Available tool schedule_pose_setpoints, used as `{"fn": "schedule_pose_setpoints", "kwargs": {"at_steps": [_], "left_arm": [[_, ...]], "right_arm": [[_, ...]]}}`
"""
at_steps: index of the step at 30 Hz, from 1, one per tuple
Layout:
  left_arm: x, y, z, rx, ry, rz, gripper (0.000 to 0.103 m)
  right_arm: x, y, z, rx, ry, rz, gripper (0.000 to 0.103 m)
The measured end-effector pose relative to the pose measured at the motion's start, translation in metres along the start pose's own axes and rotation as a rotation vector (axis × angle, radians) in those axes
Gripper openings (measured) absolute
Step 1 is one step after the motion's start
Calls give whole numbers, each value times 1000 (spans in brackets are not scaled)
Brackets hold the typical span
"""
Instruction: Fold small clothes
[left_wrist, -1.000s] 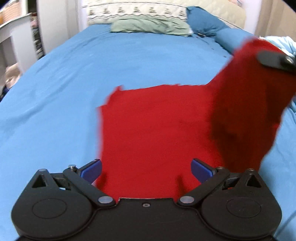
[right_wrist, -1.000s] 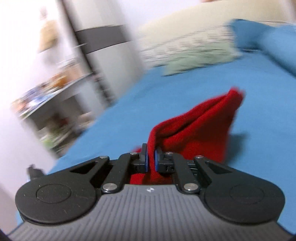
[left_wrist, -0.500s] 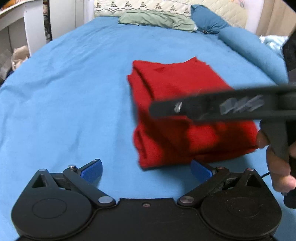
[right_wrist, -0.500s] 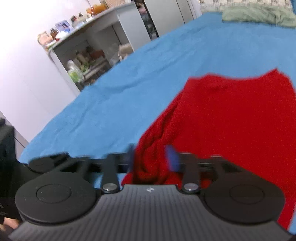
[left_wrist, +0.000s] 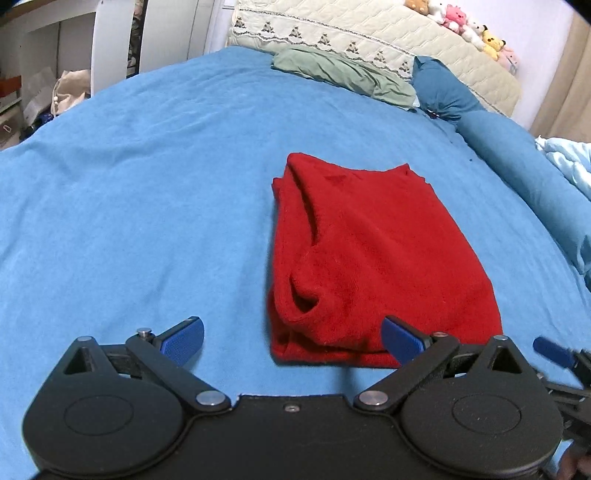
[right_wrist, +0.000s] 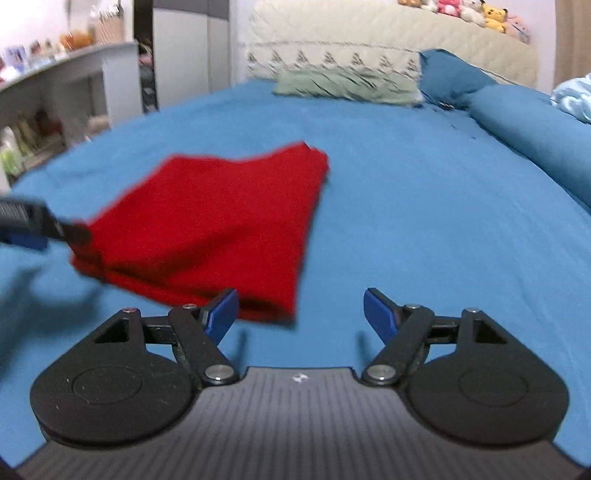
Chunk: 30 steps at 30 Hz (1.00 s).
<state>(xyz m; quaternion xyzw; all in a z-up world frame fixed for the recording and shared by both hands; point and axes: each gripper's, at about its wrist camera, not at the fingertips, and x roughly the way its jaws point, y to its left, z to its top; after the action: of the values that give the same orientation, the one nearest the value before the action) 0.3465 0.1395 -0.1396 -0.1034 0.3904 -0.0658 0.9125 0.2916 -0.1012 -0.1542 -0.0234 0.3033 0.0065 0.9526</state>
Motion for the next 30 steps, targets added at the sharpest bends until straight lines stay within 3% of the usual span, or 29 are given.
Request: {"fn": "schedule_pose_setpoints", "kwargs": {"at_steps": [11, 13, 14, 18, 22, 25, 30], "left_arm": [[3, 0, -2, 10, 2, 6, 103], [2, 1, -1, 10, -1, 6, 103], [2, 2, -1, 7, -4, 9, 103], [3, 9, -3, 6, -11, 36, 103], [26, 19, -13, 33, 81, 86, 103], [25, 11, -17, 102, 78, 110, 103], [12, 15, -10, 59, 72, 85, 99]], "right_arm": [[39, 21, -6, 22, -5, -25, 87], [43, 21, -6, 21, -8, -29, 71], [42, 16, -4, 44, -18, -36, 68], [29, -10, -1, 187, -75, -57, 68], [33, -19, -14, 196, -18, -55, 68], [36, -24, -15, 211, 5, -43, 69], [28, -27, -1, 156, 72, 17, 72]]}}
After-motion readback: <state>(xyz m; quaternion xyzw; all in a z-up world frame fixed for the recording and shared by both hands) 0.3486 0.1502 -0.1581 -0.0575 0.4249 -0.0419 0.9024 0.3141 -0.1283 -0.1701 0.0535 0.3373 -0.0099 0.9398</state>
